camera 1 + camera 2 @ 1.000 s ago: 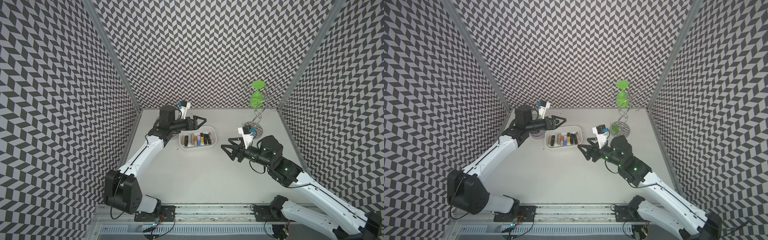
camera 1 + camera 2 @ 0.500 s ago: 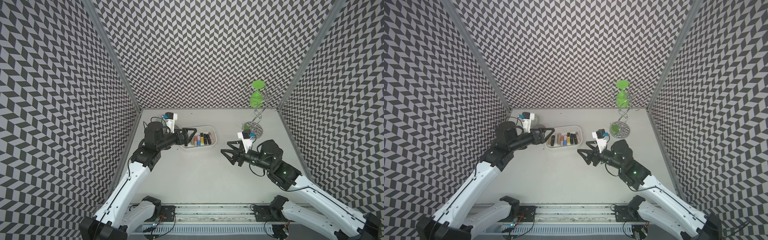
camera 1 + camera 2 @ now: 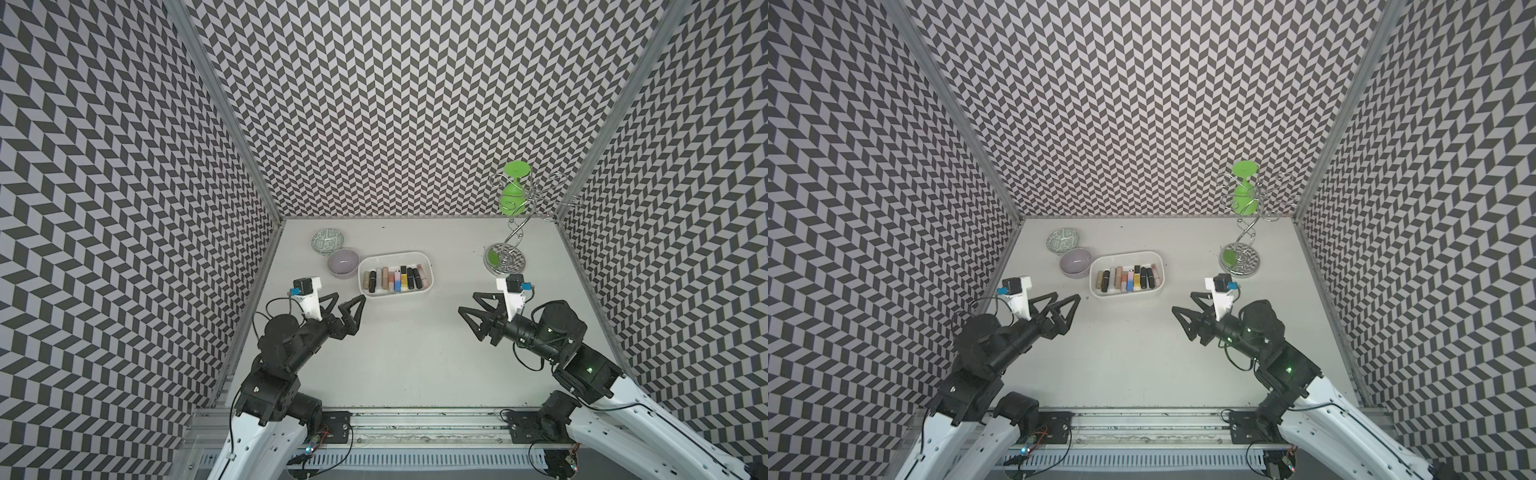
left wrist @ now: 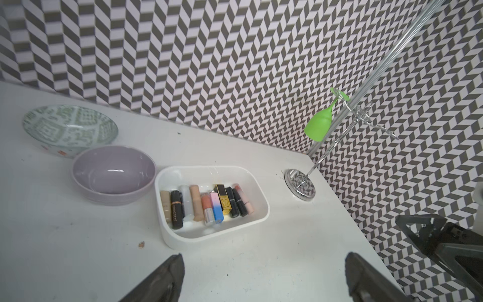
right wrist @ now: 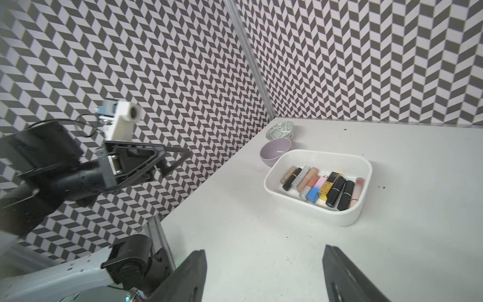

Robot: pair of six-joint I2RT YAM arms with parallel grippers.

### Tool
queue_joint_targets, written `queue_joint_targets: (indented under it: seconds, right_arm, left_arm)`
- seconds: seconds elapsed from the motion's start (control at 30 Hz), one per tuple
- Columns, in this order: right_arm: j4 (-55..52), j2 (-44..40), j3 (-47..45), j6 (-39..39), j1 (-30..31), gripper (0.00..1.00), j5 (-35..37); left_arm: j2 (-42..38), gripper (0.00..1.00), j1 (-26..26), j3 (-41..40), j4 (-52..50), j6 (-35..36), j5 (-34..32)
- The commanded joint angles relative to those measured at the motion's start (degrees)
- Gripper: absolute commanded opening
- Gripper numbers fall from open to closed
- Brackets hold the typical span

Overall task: Put the lipstick into the storage box
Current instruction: Reset both arms

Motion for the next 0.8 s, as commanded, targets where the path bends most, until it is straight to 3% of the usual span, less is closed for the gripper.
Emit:
queue_joint_targets:
  seconds: [0.0, 0.13, 0.27, 0.4, 0.53, 0.77]
  right_arm:
    - [-2.3, -1.1, 0.8, 0.5, -0.3, 0.74, 7.1]
    - [-5.6, -1.0, 2.0, 0.3, -0.2, 0.74, 12.5]
    - [-5.7, -2.1, 0.3, 0.7, -0.3, 0.75, 20.6]
    - [-3.1, -3.8, -2.7, -0.1, -0.3, 0.85, 30.2]
    - [3.4, -4.3, -7.5, -4.4, -0.5, 0.94, 38.3]
    - [20.1, 6.0, -15.0, -12.3, -4.9, 0.95, 37.8]
  left_arm:
    - [-5.4, 0.99, -0.1, -0.8, -1.6, 5.4, -5.9]
    - [-10.5, 0.99, -0.1, -2.3, -1.0, 6.3, -6.8]
    - [-9.8, 0.99, -0.1, -3.5, 1.1, 8.6, -6.4]
    - [-5.8, 0.99, -0.1, -2.0, 0.2, 12.6, -7.7]
    - [-2.7, 0.99, -0.1, -3.0, 2.2, 14.6, -13.2]
    - [4.6, 0.99, 0.0, -6.9, 9.8, 13.0, -20.5]
